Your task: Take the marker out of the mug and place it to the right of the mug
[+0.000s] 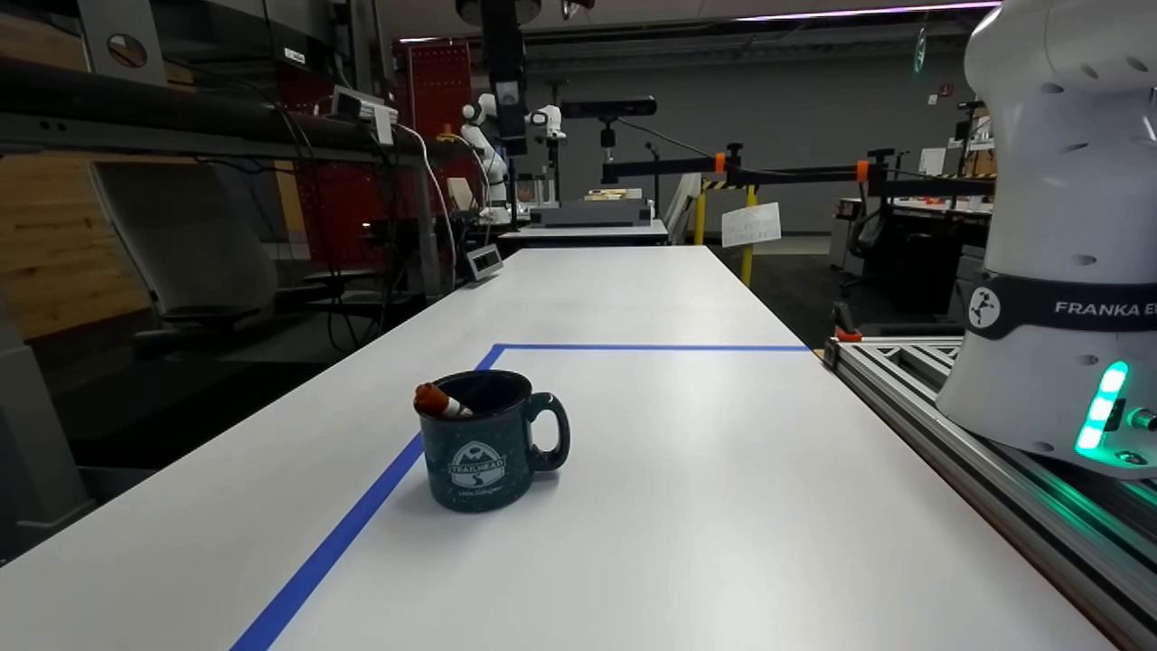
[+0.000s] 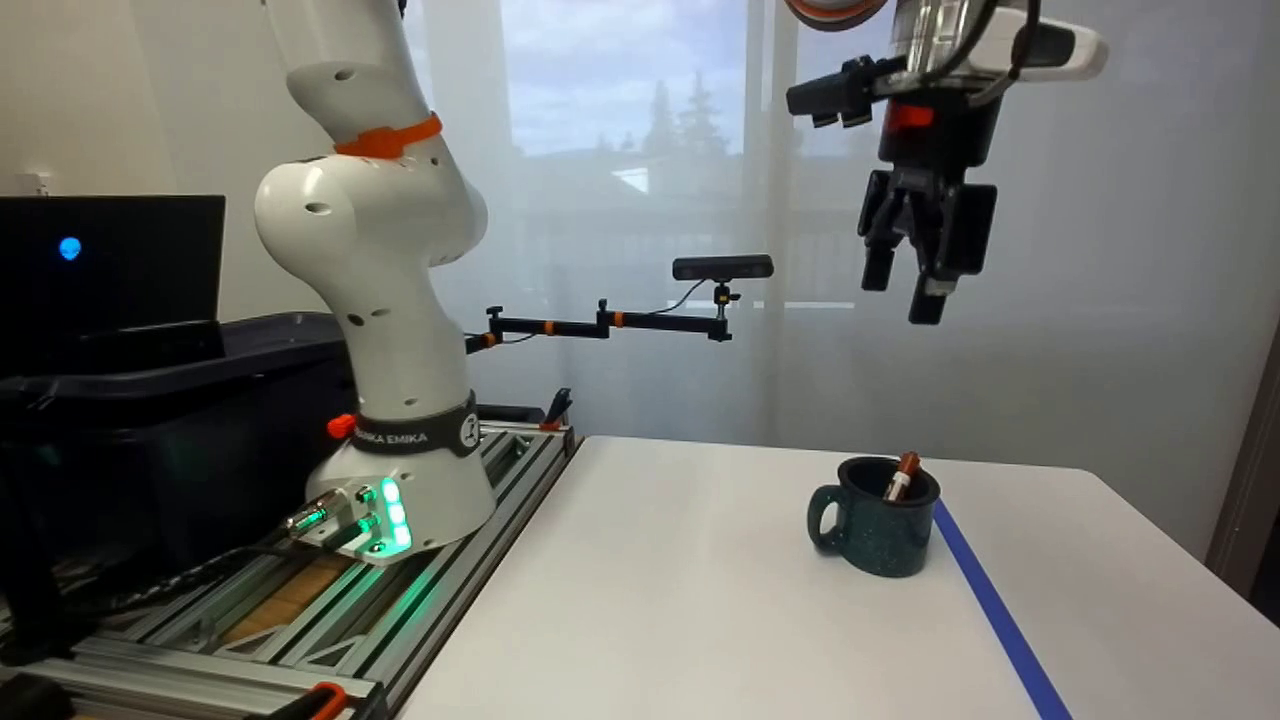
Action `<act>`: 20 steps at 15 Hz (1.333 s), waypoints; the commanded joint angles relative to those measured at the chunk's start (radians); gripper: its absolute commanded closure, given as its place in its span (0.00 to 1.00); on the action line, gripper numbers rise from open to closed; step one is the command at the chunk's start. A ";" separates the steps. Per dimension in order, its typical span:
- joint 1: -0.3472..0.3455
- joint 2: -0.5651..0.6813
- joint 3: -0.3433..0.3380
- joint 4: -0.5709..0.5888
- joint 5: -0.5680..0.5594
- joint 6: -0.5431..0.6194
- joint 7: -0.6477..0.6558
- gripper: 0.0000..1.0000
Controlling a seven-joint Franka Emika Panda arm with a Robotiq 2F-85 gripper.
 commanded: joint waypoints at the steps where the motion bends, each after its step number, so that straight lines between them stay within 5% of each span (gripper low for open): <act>1: 0.036 0.045 0.013 -0.027 0.038 0.069 -0.175 0.00; 3: 0.042 0.075 0.026 -0.037 0.008 0.139 -0.254 0.00; 4: 0.031 0.063 0.026 -0.023 0.014 0.082 -0.175 0.00; 10: 0.036 0.115 0.034 -0.017 0.024 0.139 -0.286 0.00; 20: 0.040 0.236 0.095 -0.017 -0.054 0.282 -0.286 0.00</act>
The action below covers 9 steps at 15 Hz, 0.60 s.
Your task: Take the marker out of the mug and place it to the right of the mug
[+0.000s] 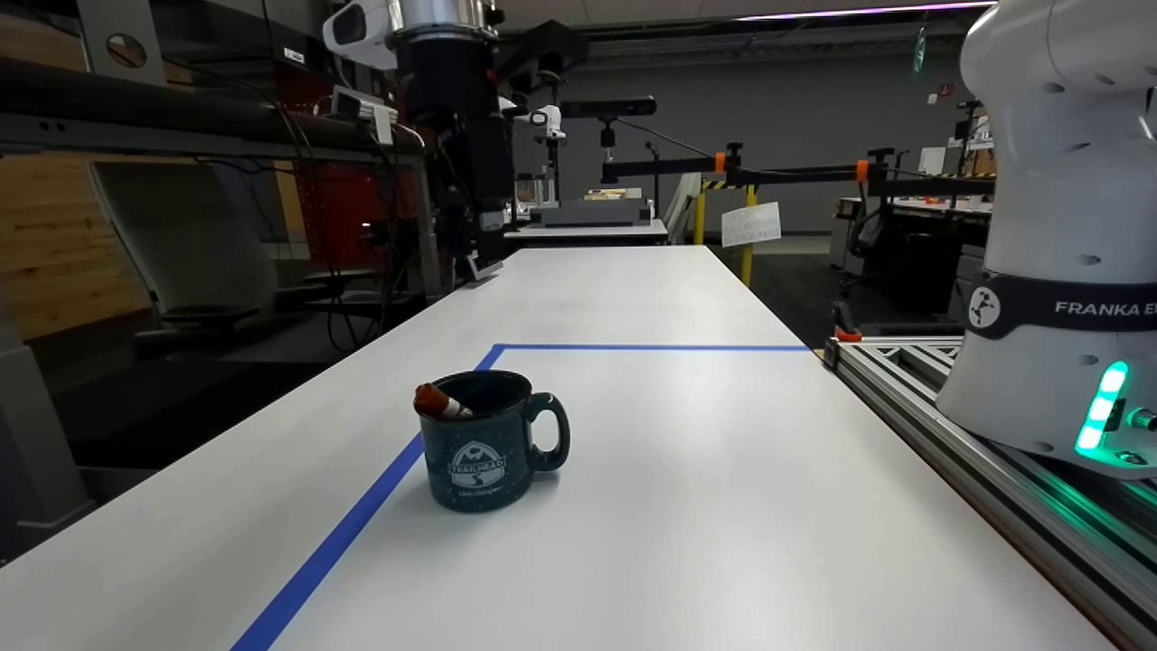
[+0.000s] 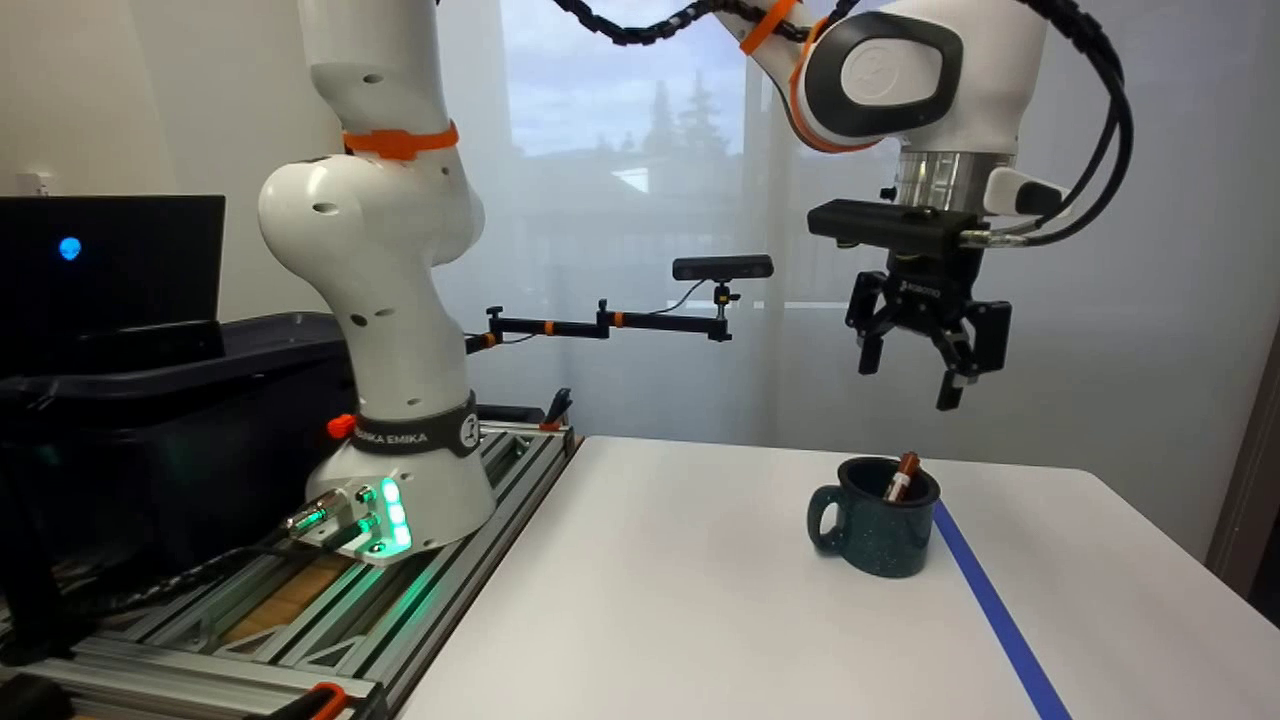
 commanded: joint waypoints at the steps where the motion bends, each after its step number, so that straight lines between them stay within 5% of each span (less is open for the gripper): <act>1: -0.002 0.047 0.018 0.006 -0.003 0.050 -0.018 0.00; 5: -0.009 0.090 0.027 0.009 -0.009 0.086 -0.008 0.00; 7: -0.010 0.106 0.032 0.010 -0.012 0.099 -0.006 0.28; 9: -0.008 0.119 0.037 0.014 -0.019 0.107 -0.002 0.44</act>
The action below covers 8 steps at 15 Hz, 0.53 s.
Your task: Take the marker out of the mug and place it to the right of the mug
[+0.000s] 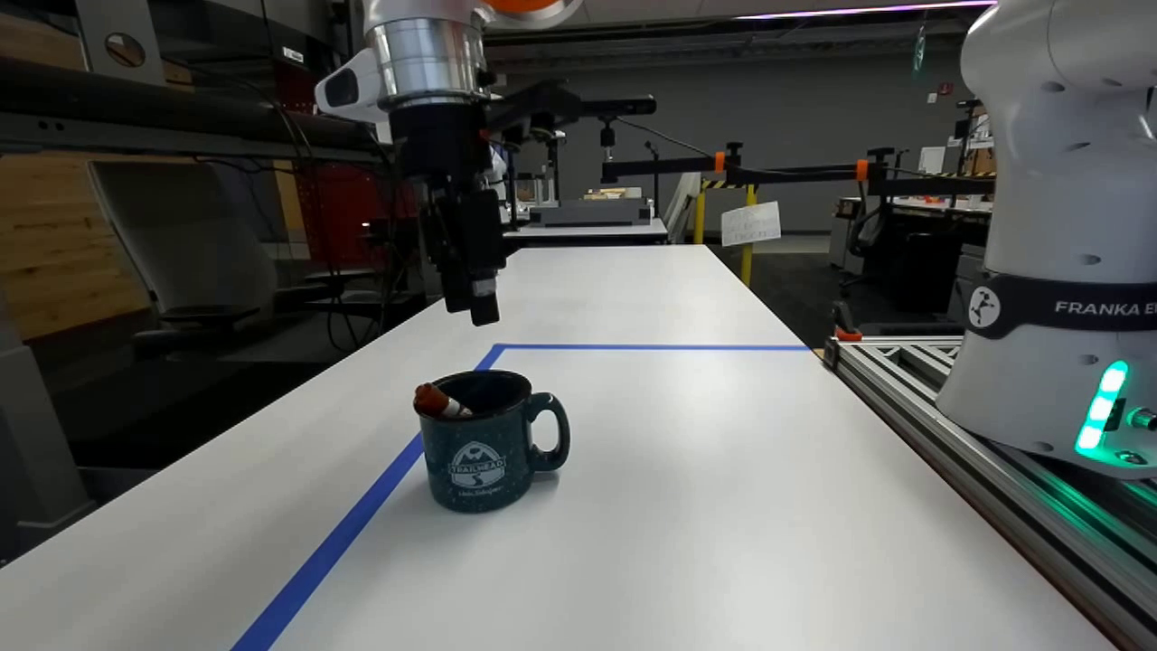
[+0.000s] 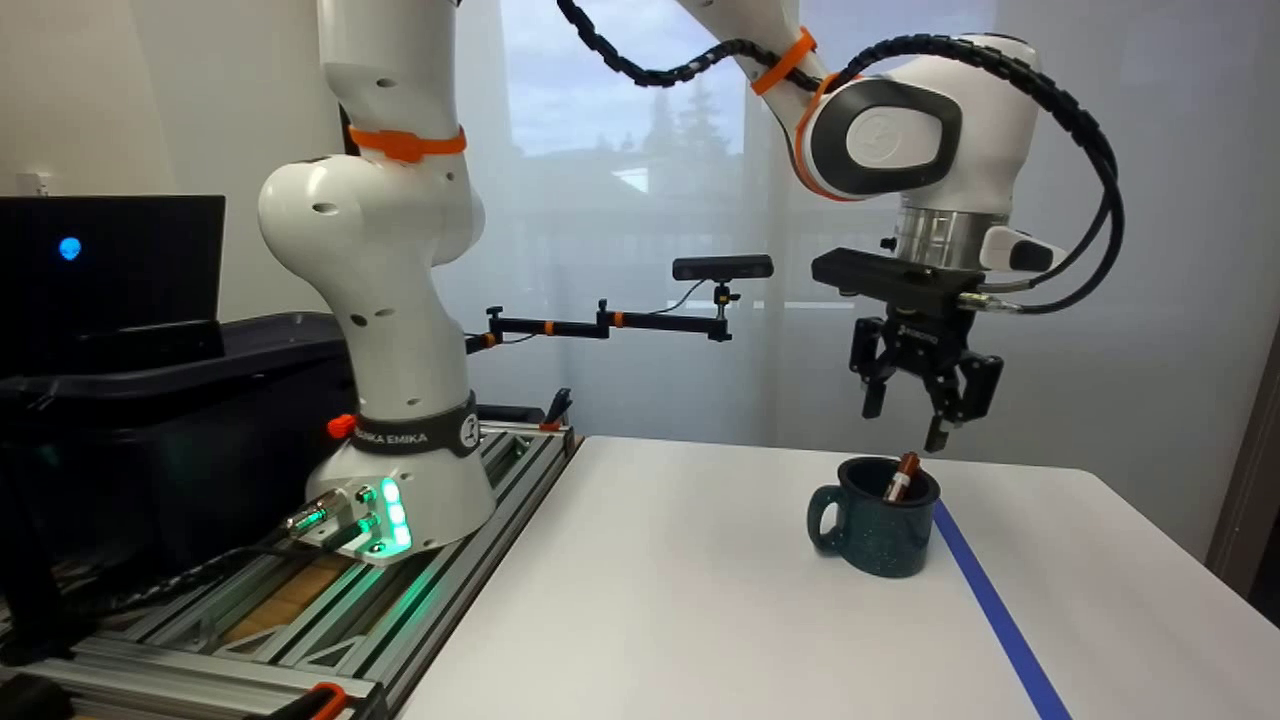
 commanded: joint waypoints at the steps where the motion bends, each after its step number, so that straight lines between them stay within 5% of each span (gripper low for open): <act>1: -0.005 0.024 0.020 0.014 -0.024 0.022 -0.001 0.51; 8: -0.006 0.064 0.041 0.032 -0.046 0.024 -0.003 1.00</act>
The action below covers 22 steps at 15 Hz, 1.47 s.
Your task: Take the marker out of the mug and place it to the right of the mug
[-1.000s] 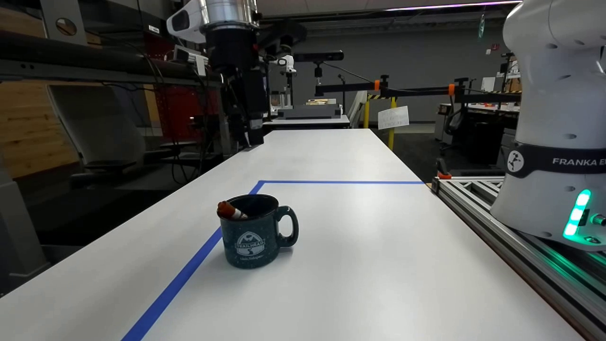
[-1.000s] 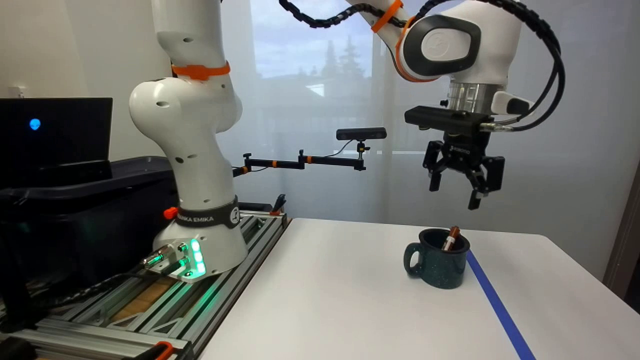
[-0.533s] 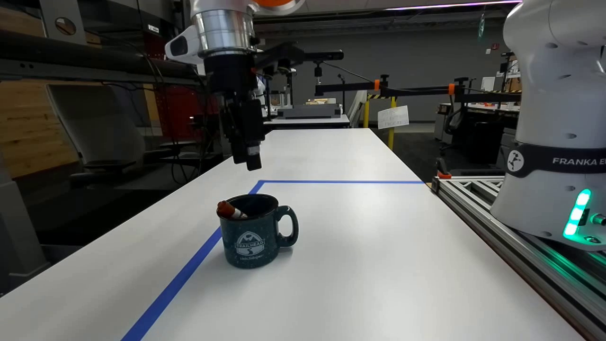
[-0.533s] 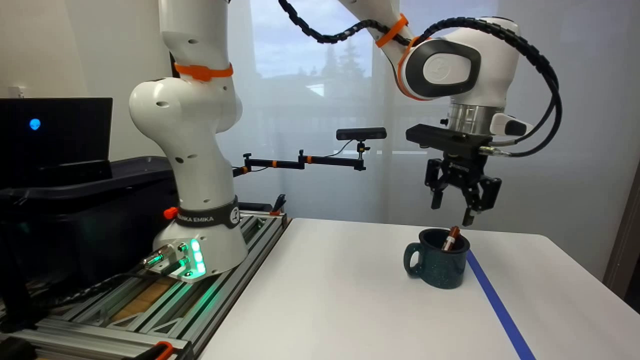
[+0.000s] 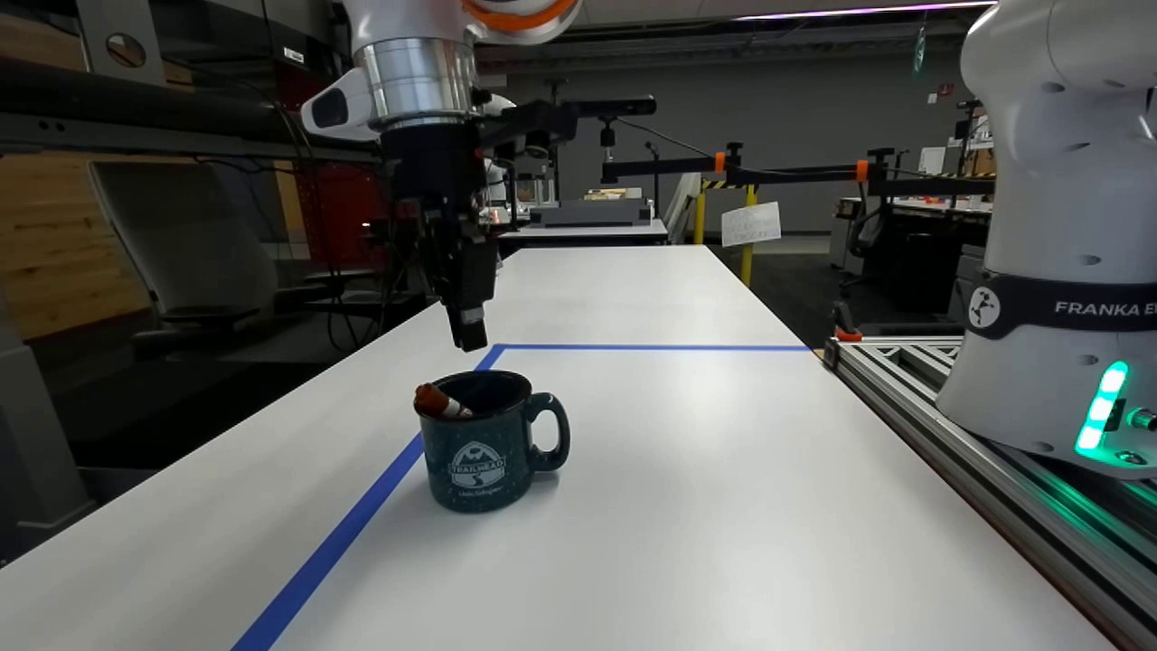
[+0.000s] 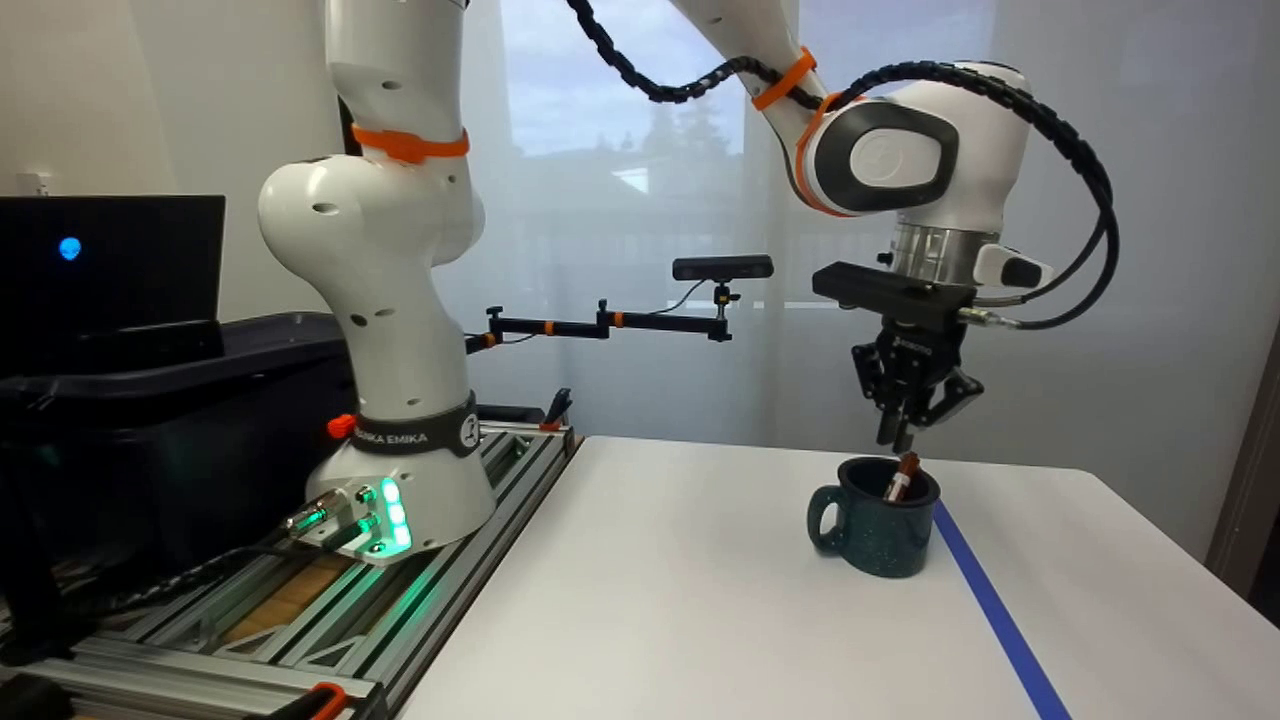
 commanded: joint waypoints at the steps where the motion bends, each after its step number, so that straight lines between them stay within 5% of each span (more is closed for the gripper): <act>1: -0.007 0.031 0.013 0.024 -0.022 0.012 -0.006 0.99; 5: -0.009 0.065 0.016 0.044 -0.034 0.017 -0.005 0.79; 12: -0.010 0.116 0.024 0.072 -0.065 0.027 -0.005 0.73; 14: -0.010 0.128 0.028 0.079 -0.072 0.025 -0.007 0.54; 22: -0.008 0.164 0.050 0.106 -0.090 0.045 -0.019 0.50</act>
